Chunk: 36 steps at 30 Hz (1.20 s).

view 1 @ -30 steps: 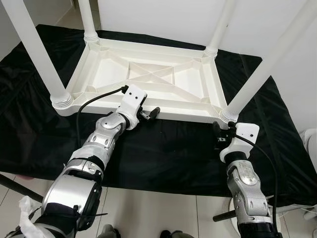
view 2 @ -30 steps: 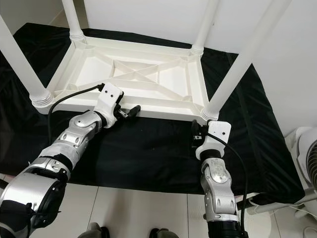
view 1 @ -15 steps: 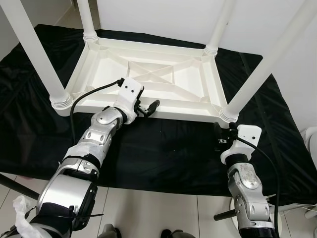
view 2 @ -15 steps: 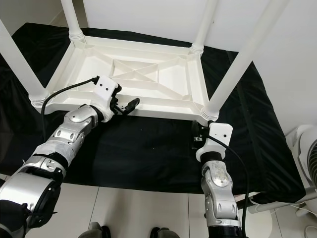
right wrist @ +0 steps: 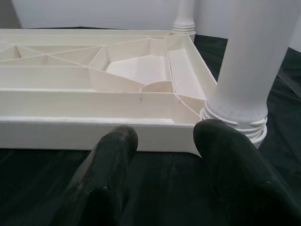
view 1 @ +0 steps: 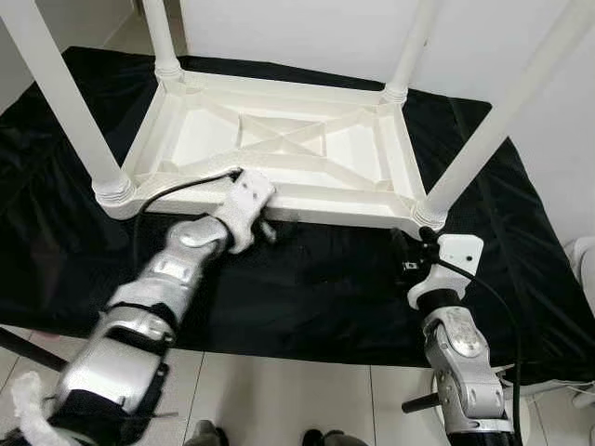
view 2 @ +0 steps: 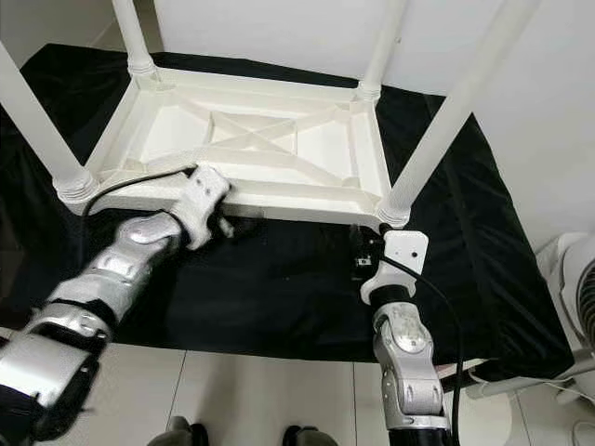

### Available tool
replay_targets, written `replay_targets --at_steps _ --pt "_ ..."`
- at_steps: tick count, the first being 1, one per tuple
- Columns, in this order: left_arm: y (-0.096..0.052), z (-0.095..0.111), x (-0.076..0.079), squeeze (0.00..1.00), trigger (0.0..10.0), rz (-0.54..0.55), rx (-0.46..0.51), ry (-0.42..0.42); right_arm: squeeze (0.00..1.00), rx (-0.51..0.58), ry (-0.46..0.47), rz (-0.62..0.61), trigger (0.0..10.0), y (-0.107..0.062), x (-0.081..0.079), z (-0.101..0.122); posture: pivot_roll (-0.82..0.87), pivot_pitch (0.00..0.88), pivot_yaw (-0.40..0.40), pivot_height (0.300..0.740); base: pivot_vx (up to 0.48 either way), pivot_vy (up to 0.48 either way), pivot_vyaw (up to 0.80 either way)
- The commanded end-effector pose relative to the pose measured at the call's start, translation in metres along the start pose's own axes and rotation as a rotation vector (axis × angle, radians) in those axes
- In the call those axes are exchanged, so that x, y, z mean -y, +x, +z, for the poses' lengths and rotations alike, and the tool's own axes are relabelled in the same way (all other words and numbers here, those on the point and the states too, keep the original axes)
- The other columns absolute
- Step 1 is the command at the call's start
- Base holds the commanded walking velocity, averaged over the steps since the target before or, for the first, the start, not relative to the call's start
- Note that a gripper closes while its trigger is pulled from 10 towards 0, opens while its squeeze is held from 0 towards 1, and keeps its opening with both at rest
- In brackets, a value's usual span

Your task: Building children table

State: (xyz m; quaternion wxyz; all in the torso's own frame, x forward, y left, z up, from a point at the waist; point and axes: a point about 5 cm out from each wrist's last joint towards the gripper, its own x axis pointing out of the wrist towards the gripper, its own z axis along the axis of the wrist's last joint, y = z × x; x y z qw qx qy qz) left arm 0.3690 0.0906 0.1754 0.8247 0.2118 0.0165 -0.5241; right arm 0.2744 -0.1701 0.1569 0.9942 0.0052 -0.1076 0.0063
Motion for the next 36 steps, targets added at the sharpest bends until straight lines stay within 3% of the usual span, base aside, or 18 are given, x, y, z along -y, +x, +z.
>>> replay_targets --at_steps 1,3,4,7,11,21,23,35,36 --pt "0.006 -0.017 0.014 0.00 10.0 -0.076 -0.077 -0.041 0.00 -0.013 0.002 -0.005 10.0 -0.002 0.002 -0.002 -0.16 0.138 -0.026 0.740 0.000 0.000 0.00" --pt "0.007 -0.016 0.009 0.00 10.0 -0.036 -0.085 -0.050 0.00 -0.013 0.002 -0.005 10.0 -0.002 0.001 -0.001 -0.16 0.135 -0.026 0.740 0.000 0.000 0.00" --pt "0.009 -0.017 0.003 0.00 10.0 0.014 -0.135 -0.063 0.00 -0.013 0.002 -0.001 10.0 -0.002 0.000 -0.001 -0.16 0.130 -0.022 0.740 0.000 0.000 0.00" --pt "0.009 -0.018 0.002 0.00 10.0 0.024 -0.154 -0.065 0.00 -0.013 0.002 0.000 10.0 -0.002 0.000 -0.002 -0.16 0.129 -0.021 0.740 0.000 0.000 0.00" --pt "0.012 -0.018 -0.007 0.00 10.0 0.133 -0.213 -0.126 0.00 -0.013 0.001 -0.002 10.0 -0.002 0.000 -0.001 -0.16 0.124 -0.017 0.740 0.000 0.000 0.00" --pt "0.010 -0.010 -0.025 0.00 10.0 0.303 -0.222 -0.172 0.00 -0.015 0.009 -0.011 10.0 -0.003 -0.001 -0.002 -0.16 0.125 -0.008 0.740 0.000 0.000 0.00" --pt "0.007 -0.015 -0.031 0.00 10.0 0.407 -0.290 -0.184 0.00 -0.018 0.011 -0.023 10.0 -0.003 0.000 -0.003 -0.16 0.125 -0.004 0.740 0.000 0.000 0.00" --pt "0.007 -0.019 -0.031 0.00 10.0 0.445 -0.360 -0.132 0.00 -0.024 0.005 -0.045 10.0 -0.005 0.004 -0.004 -0.17 0.138 0.001 0.740 0.000 0.000 0.00" --pt "0.008 -0.017 -0.030 0.00 8.2 0.440 -0.347 -0.135 0.00 -0.025 0.005 -0.044 10.0 -0.005 0.004 -0.004 -0.16 0.139 0.000 0.740 0.000 0.000 0.00"
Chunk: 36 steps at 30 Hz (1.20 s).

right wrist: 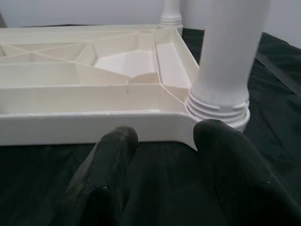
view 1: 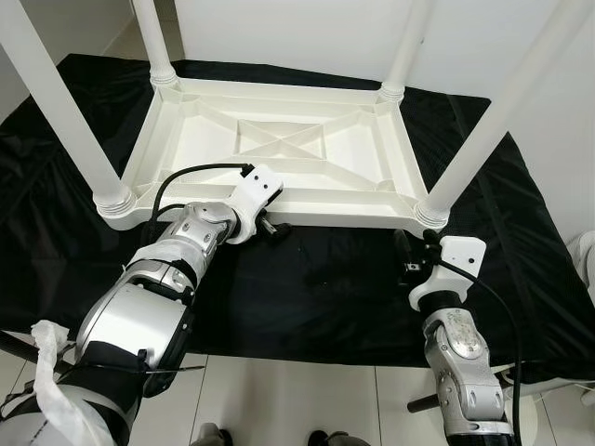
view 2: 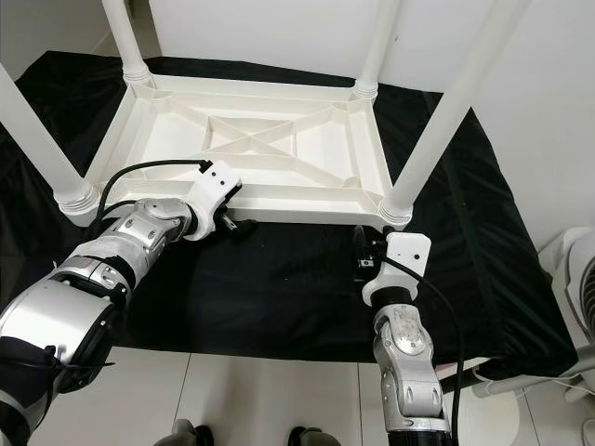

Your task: Building children table

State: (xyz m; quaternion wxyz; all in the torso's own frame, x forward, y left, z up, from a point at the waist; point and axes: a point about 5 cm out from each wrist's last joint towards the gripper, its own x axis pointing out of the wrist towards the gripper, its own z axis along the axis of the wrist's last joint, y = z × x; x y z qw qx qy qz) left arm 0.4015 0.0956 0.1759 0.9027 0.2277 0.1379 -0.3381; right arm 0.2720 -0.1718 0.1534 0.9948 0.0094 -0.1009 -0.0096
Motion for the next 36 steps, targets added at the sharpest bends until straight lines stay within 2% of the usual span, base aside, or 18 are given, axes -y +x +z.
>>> replay_targets --at_steps 1,2,3,9,13,16,19,22,23,24,25,28,29,30,31,32,33,36 --pt "0.001 -0.010 -0.002 0.00 8.2 0.103 -0.043 -0.001 0.00 -0.012 0.000 -0.012 10.0 -0.002 0.002 -0.001 -0.16 0.139 0.000 0.740 0.000 0.000 0.00" --pt "0.001 -0.007 -0.002 0.00 3.5 0.101 -0.029 0.000 0.00 -0.012 0.002 -0.010 10.0 -0.002 0.002 -0.001 -0.16 0.137 -0.002 0.740 0.000 0.000 0.00" --pt "0.001 -0.004 -0.003 0.00 0.0 0.101 -0.011 -0.007 0.00 -0.013 0.002 -0.011 10.0 -0.001 0.001 -0.002 -0.16 0.135 -0.003 0.740 0.000 0.000 0.00" --pt "0.002 -0.001 0.000 0.00 0.0 0.108 0.017 -0.017 0.00 -0.011 0.006 -0.010 10.0 0.002 0.000 -0.002 -0.14 0.135 -0.006 0.740 0.000 0.000 0.00" --pt "0.009 -0.010 0.023 0.00 0.0 0.044 0.026 0.000 0.00 -0.012 0.011 0.004 10.0 0.005 -0.004 -0.003 -0.13 0.140 -0.011 0.740 0.000 0.000 0.00" --pt "0.010 -0.011 0.027 0.00 0.0 0.035 0.033 0.007 0.00 -0.013 0.010 0.005 10.0 0.005 -0.004 -0.003 -0.13 0.140 -0.011 0.740 0.000 0.000 0.00" --pt "0.012 -0.012 0.040 0.00 0.0 -0.005 0.060 0.004 0.00 -0.014 0.011 0.004 10.0 0.005 -0.004 -0.003 -0.12 0.142 -0.009 0.740 0.000 0.000 0.00" --pt "0.015 -0.011 0.071 0.00 0.0 -0.089 0.110 -0.044 0.00 -0.013 0.012 0.003 10.0 0.007 -0.004 -0.003 -0.11 0.139 -0.011 0.740 0.000 0.000 0.00" --pt "0.015 -0.011 0.071 0.00 0.0 -0.089 0.110 -0.044 0.00 -0.013 0.012 0.003 10.0 0.007 -0.004 -0.003 -0.11 0.139 -0.011 0.740 0.000 0.000 0.00" --pt "0.017 -0.009 0.090 0.00 0.0 -0.137 0.134 -0.076 0.00 -0.013 0.014 0.003 10.0 0.008 -0.004 -0.004 -0.10 0.139 -0.013 0.740 0.000 0.000 0.00" --pt "0.017 -0.009 0.090 0.00 0.0 -0.137 0.134 -0.076 0.00 -0.013 0.014 0.003 10.0 0.008 -0.004 -0.004 -0.10 0.139 -0.013 0.740 0.000 0.000 0.00" --pt "0.019 -0.010 0.127 0.00 0.0 -0.236 0.156 -0.047 0.00 -0.008 0.019 0.009 10.0 0.012 -0.006 -0.003 -0.09 0.140 -0.014 0.740 0.000 0.000 0.00" --pt "0.019 -0.010 0.127 0.00 0.0 -0.236 0.156 -0.047 0.00 -0.008 0.019 0.009 10.0 0.012 -0.006 -0.003 -0.09 0.140 -0.014 0.740 0.000 0.000 0.00" --pt "0.018 -0.010 0.134 0.00 5.9 -0.257 0.162 -0.033 0.00 -0.006 0.019 0.012 10.0 0.013 -0.007 -0.003 -0.09 0.142 -0.016 0.740 0.000 0.000 0.00" --pt "0.015 -0.007 0.142 0.00 8.2 -0.280 0.191 -0.027 0.00 -0.006 0.019 0.013 10.0 0.014 -0.007 -0.003 -0.08 0.140 -0.017 0.740 0.000 0.000 0.00" --pt "0.015 -0.007 0.142 0.00 8.2 -0.280 0.191 -0.027 0.00 -0.006 0.019 0.013 10.0 0.014 -0.007 -0.003 -0.08 0.140 -0.017 0.740 0.000 0.000 0.00" --pt "0.013 -0.004 0.148 0.00 10.0 -0.297 0.220 -0.014 0.00 -0.006 0.019 0.014 10.0 0.015 -0.007 -0.003 -0.08 0.140 -0.017 0.740 0.000 0.000 0.00" --pt "0.008 0.001 0.154 0.00 10.0 -0.308 0.266 0.023 0.00 -0.006 0.018 0.015 10.0 0.016 -0.007 -0.003 -0.08 0.138 -0.018 0.740 0.000 0.000 0.00"
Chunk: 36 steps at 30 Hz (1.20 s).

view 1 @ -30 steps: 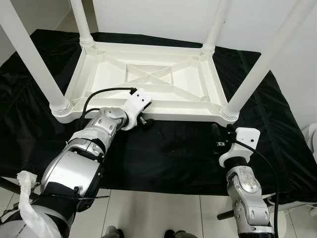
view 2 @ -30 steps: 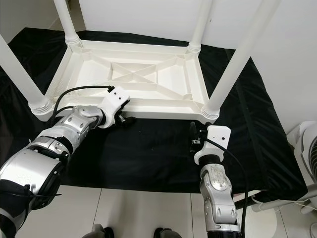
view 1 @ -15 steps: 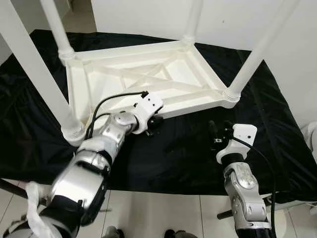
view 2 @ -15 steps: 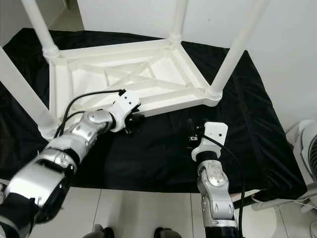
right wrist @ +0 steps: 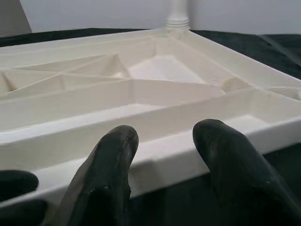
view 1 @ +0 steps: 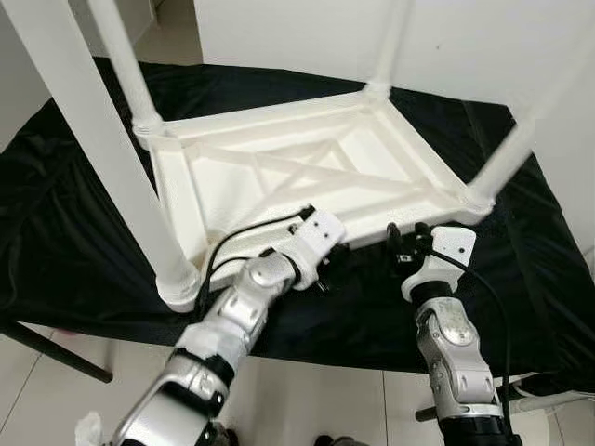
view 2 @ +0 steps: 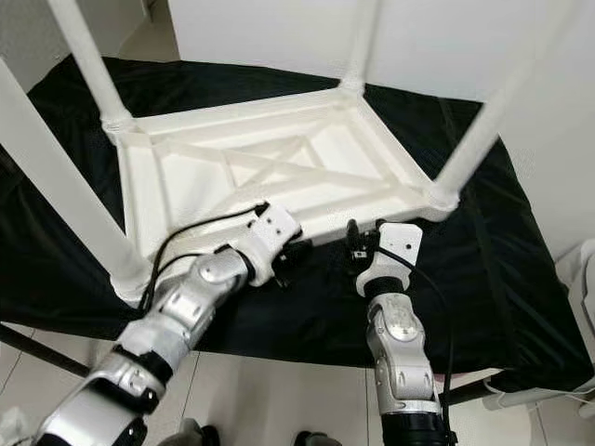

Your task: Building children table

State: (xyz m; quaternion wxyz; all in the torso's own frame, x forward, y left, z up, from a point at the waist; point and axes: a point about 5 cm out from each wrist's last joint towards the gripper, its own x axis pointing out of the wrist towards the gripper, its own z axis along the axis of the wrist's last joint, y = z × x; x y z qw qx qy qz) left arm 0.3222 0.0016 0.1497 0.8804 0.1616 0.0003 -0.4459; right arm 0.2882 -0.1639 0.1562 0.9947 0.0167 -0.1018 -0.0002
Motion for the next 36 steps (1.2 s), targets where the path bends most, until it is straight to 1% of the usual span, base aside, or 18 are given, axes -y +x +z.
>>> replay_targets --at_steps 1,2,3,4,5,6,7,8,9,12,16,19,20,21,23,27,29,36 --pt "0.004 -0.017 0.029 0.00 10.0 -0.141 -0.069 -0.020 0.00 -0.007 0.002 -0.002 10.0 0.000 0.002 -0.003 -0.08 0.138 -0.018 0.740 0.000 0.000 0.00" --pt "0.002 -0.011 0.028 0.94 10.0 -0.145 -0.034 -0.042 0.00 -0.005 0.003 0.001 10.0 0.001 0.001 -0.002 -0.07 0.140 -0.021 0.740 0.000 0.000 0.00" --pt "0.002 -0.011 0.028 0.94 10.0 -0.145 -0.034 -0.042 0.00 -0.005 0.003 0.001 10.0 0.001 0.001 -0.002 -0.07 0.140 -0.021 0.740 0.000 0.000 0.00" --pt "0.001 -0.006 0.027 1.00 10.0 -0.147 -0.004 -0.067 0.00 -0.002 0.005 0.007 10.0 0.003 -0.001 -0.002 -0.06 0.139 -0.022 0.740 0.000 0.000 0.00" --pt "0.001 -0.006 0.027 1.00 10.0 -0.147 -0.004 -0.067 0.00 -0.002 0.005 0.007 10.0 0.003 -0.001 -0.002 -0.06 0.139 -0.022 0.740 0.000 0.000 0.00" --pt "-0.005 0.006 0.023 1.00 10.0 -0.115 0.060 -0.046 0.00 0.002 0.010 0.015 10.0 0.005 -0.003 -0.002 -0.06 0.138 -0.023 0.740 0.000 0.000 0.00" --pt "-0.006 0.010 0.022 1.00 10.0 -0.098 0.073 -0.019 0.00 0.003 0.011 0.017 10.0 0.006 -0.004 -0.002 -0.06 0.134 -0.027 0.740 0.000 0.000 0.00" --pt "-0.009 0.013 0.021 0.60 10.0 -0.086 0.084 -0.013 0.00 0.004 0.013 0.019 10.0 0.006 -0.005 -0.002 -0.06 0.134 -0.027 0.740 0.000 0.000 0.00" --pt "-0.011 0.018 0.018 0.00 10.0 -0.065 0.108 -0.036 0.00 0.005 0.014 0.024 10.0 0.007 -0.006 -0.002 -0.05 0.131 -0.031 0.740 0.000 0.000 0.00" --pt "-0.018 0.026 0.014 0.00 10.0 -0.028 0.147 -0.080 0.00 0.005 0.016 0.036 10.0 0.009 -0.007 -0.003 -0.04 0.125 -0.040 0.740 0.000 0.000 0.00" --pt "-0.027 0.029 0.009 0.00 10.0 0.010 0.160 -0.049 0.00 0.001 0.020 0.054 10.0 0.010 -0.010 -0.004 -0.03 0.122 -0.045 0.740 0.000 0.000 0.00" --pt "-0.046 0.020 0.003 0.00 10.0 0.030 0.090 -0.028 0.00 0.004 0.022 0.068 10.0 0.014 -0.012 -0.004 -0.01 0.118 -0.053 0.740 0.000 0.000 0.00" --pt "-0.046 0.020 0.003 0.00 10.0 0.030 0.090 -0.028 0.00 0.004 0.022 0.068 10.0 0.014 -0.012 -0.004 -0.01 0.118 -0.053 0.740 0.000 0.000 0.00" --pt "-0.054 0.016 0.002 0.00 10.0 0.031 0.057 -0.025 0.00 0.006 0.023 0.070 10.0 0.015 -0.013 -0.004 -0.01 0.118 -0.053 0.740 0.000 0.000 0.00" --pt "-0.063 0.012 0.000 0.00 10.0 0.044 0.032 -0.018 0.00 0.008 0.027 0.080 10.0 0.017 -0.014 -0.004 0.00 0.114 -0.062 0.740 0.000 0.000 0.00" --pt "-0.070 0.008 -0.004 0.00 10.0 0.067 -0.007 -0.006 0.00 0.009 0.029 0.090 10.0 0.019 -0.016 -0.004 0.01 0.107 -0.070 0.740 0.000 0.000 0.00" --pt "-0.079 -0.001 -0.010 0.00 10.0 0.115 -0.071 0.016 0.00 0.009 0.029 0.100 10.0 0.020 -0.017 -0.004 0.02 0.102 -0.078 0.740 0.000 0.000 0.00" --pt "-0.083 -0.007 -0.017 0.00 10.0 0.156 -0.126 0.018 0.00 0.013 0.033 0.110 10.0 0.023 -0.020 -0.004 0.02 0.098 -0.080 0.740 0.000 0.000 0.00"
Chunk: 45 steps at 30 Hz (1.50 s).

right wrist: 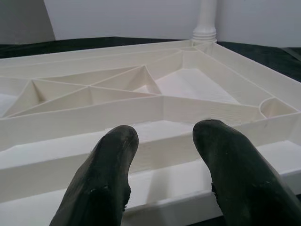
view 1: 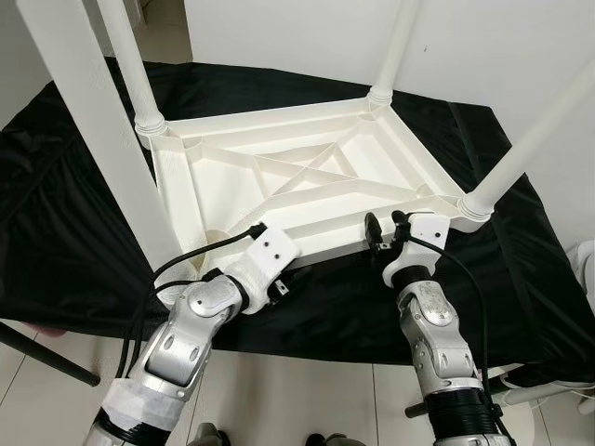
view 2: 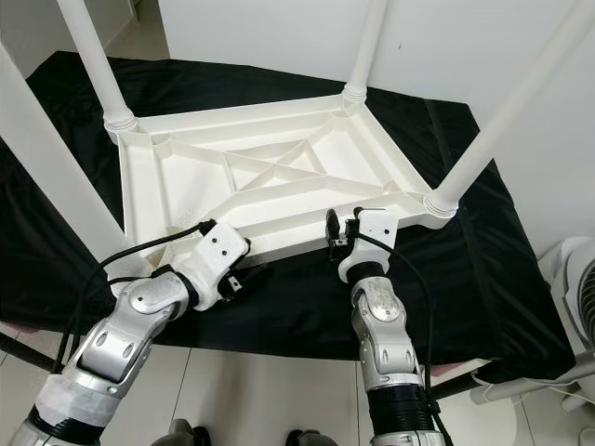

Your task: Building children table

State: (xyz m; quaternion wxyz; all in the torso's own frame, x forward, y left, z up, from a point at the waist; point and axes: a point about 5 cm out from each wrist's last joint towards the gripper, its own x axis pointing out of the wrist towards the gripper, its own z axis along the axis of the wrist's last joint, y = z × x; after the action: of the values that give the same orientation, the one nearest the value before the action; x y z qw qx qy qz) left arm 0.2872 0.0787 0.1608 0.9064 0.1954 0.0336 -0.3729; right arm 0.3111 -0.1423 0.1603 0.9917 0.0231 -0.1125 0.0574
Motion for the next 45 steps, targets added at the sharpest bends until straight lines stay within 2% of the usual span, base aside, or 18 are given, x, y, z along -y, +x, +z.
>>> replay_targets --at_steps 1,2,3,4,6,7,14,17,27,28,30,31,36,37,41,43,44,45 --pt "0.000 -0.001 0.002 0.00 10.0 0.012 -0.024 -0.011 0.00 -0.006 0.010 -0.003 10.0 0.000 0.002 -0.003 0.02 0.098 -0.080 0.740 0.000 0.000 0.00" --pt "0.000 -0.001 0.002 0.00 10.0 0.012 -0.024 -0.011 0.00 -0.006 0.010 -0.003 10.0 0.000 0.002 -0.003 0.02 0.098 -0.080 0.740 0.000 0.000 0.00" --pt "0.000 -0.003 0.003 0.00 9.1 0.001 -0.044 0.000 0.00 -0.005 0.010 -0.004 10.0 0.000 0.002 -0.003 0.01 0.095 -0.075 0.740 0.000 0.000 0.00" --pt "0.000 -0.005 0.004 0.00 3.3 -0.009 -0.062 0.014 0.00 -0.005 0.009 -0.008 10.0 -0.001 0.003 -0.003 0.01 0.093 -0.069 0.740 0.000 0.000 0.00" --pt "0.000 -0.006 0.005 0.00 3.3 -0.015 -0.075 0.026 0.00 -0.004 0.008 -0.010 10.0 -0.001 0.004 -0.003 0.01 0.093 -0.069 0.740 0.000 0.000 0.00" --pt "0.000 -0.006 0.006 0.00 0.0 -0.015 -0.075 0.032 0.00 -0.003 0.007 -0.013 10.0 -0.002 0.004 -0.003 0.00 0.093 -0.066 0.740 0.000 0.000 0.00" --pt "0.007 -0.002 0.009 0.00 0.0 -0.055 -0.072 0.053 0.00 -0.004 0.006 -0.023 10.0 -0.004 0.006 -0.004 -0.01 0.095 -0.059 0.740 0.000 0.000 0.00" --pt "0.020 0.006 0.013 0.00 0.0 -0.094 -0.052 0.119 0.00 -0.005 0.006 -0.027 10.0 -0.004 0.006 -0.005 -0.01 0.101 -0.058 0.740 0.000 0.000 0.00" --pt "0.039 0.027 0.021 0.00 0.0 -0.148 0.015 0.169 0.00 -0.001 0.006 -0.044 10.0 -0.005 0.009 -0.003 -0.03 0.110 -0.051 0.740 0.000 0.000 0.00" --pt "0.041 0.030 0.024 0.00 7.1 -0.158 0.027 0.176 0.00 -0.002 0.006 -0.048 10.0 -0.006 0.009 -0.003 -0.03 0.109 -0.050 0.740 0.000 0.000 0.00" --pt "0.042 0.032 0.026 0.00 7.1 -0.163 0.034 0.181 0.00 -0.002 0.005 -0.050 10.0 -0.007 0.009 -0.003 -0.03 0.112 -0.048 0.740 0.000 0.000 0.00" --pt "0.043 0.033 0.027 0.00 10.0 -0.168 0.038 0.186 0.00 -0.002 0.005 -0.052 10.0 -0.007 0.009 -0.003 -0.03 0.112 -0.048 0.740 0.000 0.000 0.00" --pt "0.038 0.029 0.031 0.00 10.0 -0.190 0.051 0.176 0.00 -0.003 0.000 -0.059 10.0 -0.008 0.012 -0.004 -0.03 0.115 -0.050 0.740 0.000 0.000 0.00" --pt "0.036 0.027 0.031 1.00 10.0 -0.193 0.056 0.148 0.00 -0.004 -0.001 -0.060 10.0 -0.008 0.012 -0.004 -0.03 0.115 -0.050 0.740 0.000 0.000 0.00" --pt "0.028 0.029 0.031 1.00 10.0 -0.171 0.102 0.102 0.00 -0.005 0.000 -0.053 10.0 -0.007 0.011 -0.004 -0.02 0.116 -0.058 0.740 0.000 0.000 0.00" --pt "0.022 0.033 0.030 1.00 10.0 -0.130 0.154 0.138 0.00 -0.004 0.001 -0.046 10.0 -0.006 0.009 -0.004 -0.02 0.117 -0.061 0.740 0.000 0.000 0.00" --pt "0.020 0.034 0.031 0.72 10.0 -0.115 0.169 0.143 0.00 -0.004 0.002 -0.044 10.0 -0.005 0.009 -0.004 -0.01 0.115 -0.063 0.740 0.000 0.000 0.00" --pt "0.020 0.034 0.031 0.72 10.0 -0.115 0.169 0.143 0.00 -0.004 0.002 -0.044 10.0 -0.005 0.009 -0.004 -0.01 0.115 -0.063 0.740 0.000 0.000 0.00"
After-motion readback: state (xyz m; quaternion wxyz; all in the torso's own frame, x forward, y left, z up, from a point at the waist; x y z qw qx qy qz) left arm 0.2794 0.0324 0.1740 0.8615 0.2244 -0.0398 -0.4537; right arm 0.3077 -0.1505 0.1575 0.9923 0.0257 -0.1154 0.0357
